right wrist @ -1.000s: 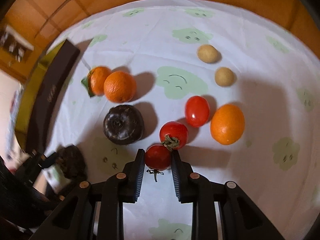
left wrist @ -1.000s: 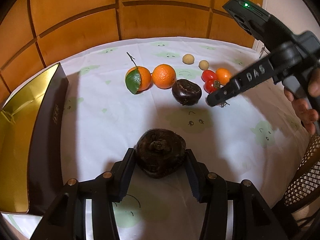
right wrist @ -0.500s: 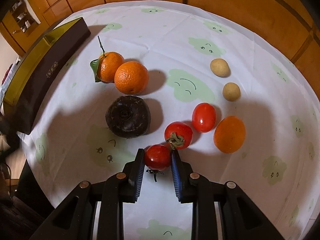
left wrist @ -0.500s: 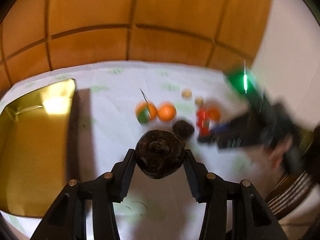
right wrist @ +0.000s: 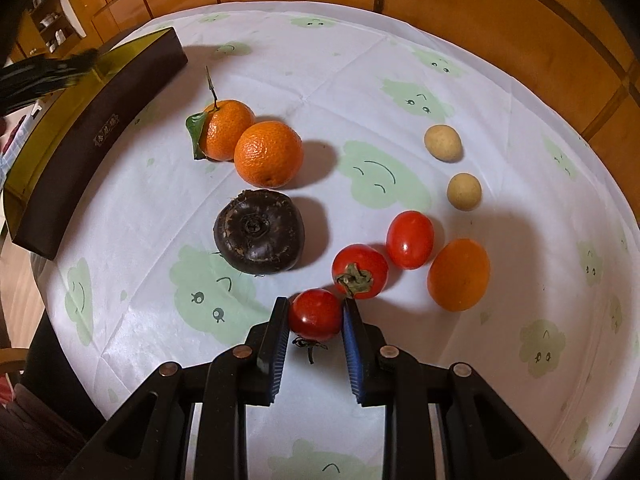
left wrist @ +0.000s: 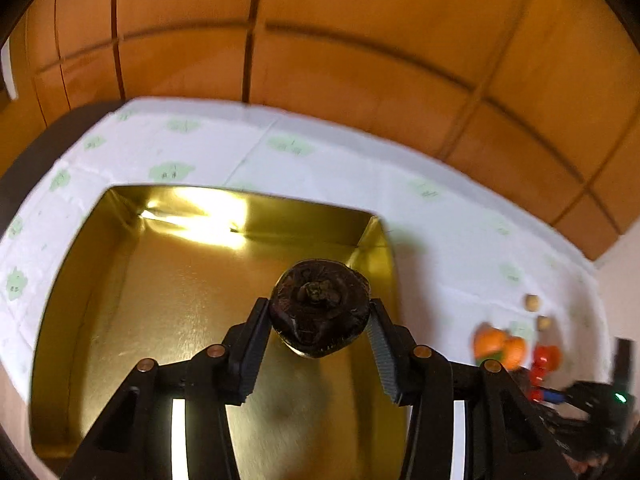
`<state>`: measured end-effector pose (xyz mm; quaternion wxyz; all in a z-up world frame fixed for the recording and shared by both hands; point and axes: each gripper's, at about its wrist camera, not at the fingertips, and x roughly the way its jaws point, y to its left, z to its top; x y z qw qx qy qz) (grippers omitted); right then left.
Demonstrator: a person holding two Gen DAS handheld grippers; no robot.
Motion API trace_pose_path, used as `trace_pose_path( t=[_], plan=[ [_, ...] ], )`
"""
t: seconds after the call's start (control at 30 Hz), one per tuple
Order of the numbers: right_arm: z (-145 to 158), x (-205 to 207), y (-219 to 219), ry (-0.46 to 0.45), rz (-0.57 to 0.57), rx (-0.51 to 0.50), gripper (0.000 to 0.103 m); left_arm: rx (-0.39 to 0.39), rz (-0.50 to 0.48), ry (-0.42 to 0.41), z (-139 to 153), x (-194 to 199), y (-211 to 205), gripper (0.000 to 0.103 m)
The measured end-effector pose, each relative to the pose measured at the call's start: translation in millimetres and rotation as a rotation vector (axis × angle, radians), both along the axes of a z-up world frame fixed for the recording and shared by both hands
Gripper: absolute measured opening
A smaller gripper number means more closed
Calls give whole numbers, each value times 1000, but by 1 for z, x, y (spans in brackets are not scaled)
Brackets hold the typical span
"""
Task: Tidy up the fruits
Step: 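Lower the mangosteen into the gold tray and open the left tool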
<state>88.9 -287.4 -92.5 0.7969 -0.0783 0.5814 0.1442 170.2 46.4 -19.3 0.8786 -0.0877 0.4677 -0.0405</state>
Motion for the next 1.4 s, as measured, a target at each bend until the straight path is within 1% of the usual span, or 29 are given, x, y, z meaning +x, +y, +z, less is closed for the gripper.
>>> trace_pose_path(
  t=[0.07, 0.23, 0.37, 0.4, 0.43, 0.47, 0.5, 0.57, 0.6, 0.7, 0.77, 0.87, 1.17, 1.3, 1.4],
  plan=[
    [0, 1, 0, 1, 1, 1, 26, 6, 2, 41, -16, 17, -1, 49],
    [-1, 2, -1, 0, 5, -2, 26, 30, 26, 94, -42, 36, -7, 49],
    [-1, 2, -1, -1, 9, -4, 26, 36, 38, 101, -44, 40, -13, 49],
    [-1, 2, -1, -3, 12, -5, 26, 38, 38, 92, -43, 39, -13, 51],
    [-2, 2, -1, -4, 13, -6, 26, 40, 38, 79, -41, 37, -13, 58],
    [-2, 2, -1, -4, 15, -8, 26, 44, 40, 65, -37, 33, -14, 66],
    [-2, 2, -1, -6, 17, -10, 26, 49, 45, 51, -33, 28, -14, 68],
    [-1, 2, 0, -10, 22, -17, 26, 60, 53, 18, -24, 16, -14, 68],
    [-1, 1, 1, -12, 24, -20, 26, 79, 57, -18, -15, 4, -15, 68],
    [0, 0, 3, -18, 28, -28, 26, 132, 69, -93, 2, -30, -20, 68],
    [0, -1, 3, -20, 29, -29, 26, 148, 71, -134, 10, -51, -22, 71],
    [0, -2, 4, -24, 29, -31, 26, 143, 79, -181, 17, -84, -24, 72],
    [1, -6, 6, -28, 27, -37, 26, 170, 68, -217, 20, -135, -28, 72],
    [3, -10, 11, -4, 33, -41, 26, 166, 68, -214, 18, -144, -25, 73],
    [5, -17, 21, 8, 57, -53, 26, 167, 73, -217, 17, -147, -23, 73]
  ],
)
